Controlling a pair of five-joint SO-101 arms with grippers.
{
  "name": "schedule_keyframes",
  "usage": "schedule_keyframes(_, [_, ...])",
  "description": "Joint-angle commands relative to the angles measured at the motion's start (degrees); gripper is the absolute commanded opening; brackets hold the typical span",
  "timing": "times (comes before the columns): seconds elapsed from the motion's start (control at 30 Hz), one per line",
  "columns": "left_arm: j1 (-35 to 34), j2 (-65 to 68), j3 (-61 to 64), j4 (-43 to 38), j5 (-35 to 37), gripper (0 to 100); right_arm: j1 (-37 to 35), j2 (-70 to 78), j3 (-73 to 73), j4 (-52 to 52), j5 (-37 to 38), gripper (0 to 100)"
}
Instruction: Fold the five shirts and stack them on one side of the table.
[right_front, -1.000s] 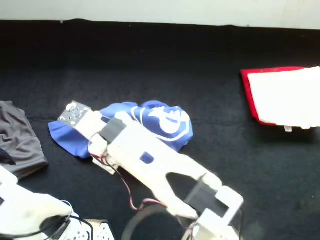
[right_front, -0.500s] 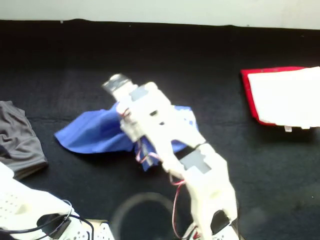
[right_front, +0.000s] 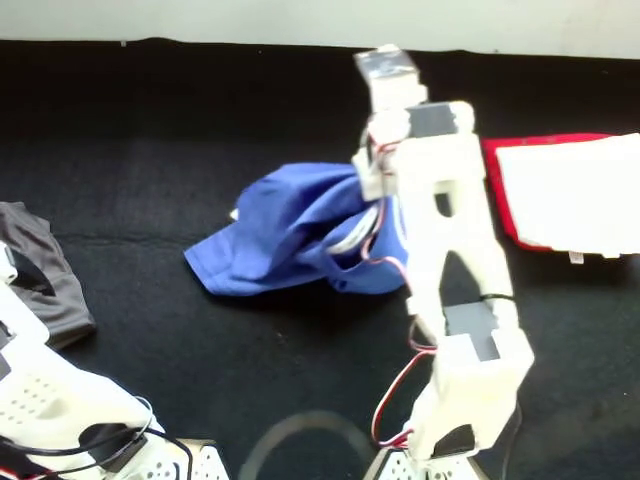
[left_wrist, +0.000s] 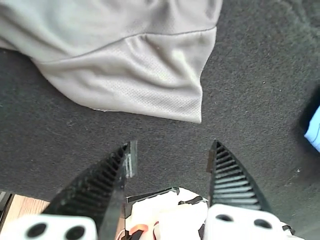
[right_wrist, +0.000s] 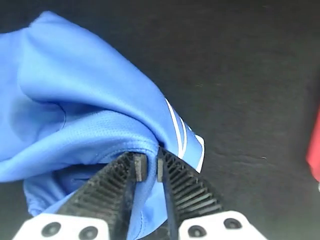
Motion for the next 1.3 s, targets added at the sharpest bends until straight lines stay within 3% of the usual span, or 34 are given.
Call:
schedule_keyframes(0.0, [2.2, -0.3, -2.0, 0.8, 0.6, 23, 2.6, -3.8, -2.6, -1.5, -0.4, 4.0])
schedule_keyframes(0.17, [2.8, -0.4, -2.0, 0.8, 0.6, 23, 3.3, -4.4, -4.1, -1.0, -0.4, 22.8])
schedule_keyframes(0.33, [2.9, -0.4, -2.0, 0.8, 0.6, 23, -1.3, -4.3, -10.5, 2.4, -0.7, 24.1])
schedule_keyframes(0.53, [6.2, -0.1, -1.6, 0.8, 0.6, 23, -17.1, -3.6, -13.8, 7.2, -0.8, 24.1])
schedule_keyframes(0.77, [8.0, -0.3, -1.9, 0.8, 0.6, 23, -32.5, -2.4, 2.0, 0.0, -0.5, 24.1])
schedule_keyframes(1.03, [4.7, -0.3, -1.7, 0.8, 0.5, 23, -35.1, 8.7, 7.9, -9.5, -0.6, 24.1])
schedule_keyframes(1.27, [3.1, -0.2, -1.6, 0.8, 0.4, 23, -34.4, 16.0, 5.5, -10.0, -0.5, 24.1])
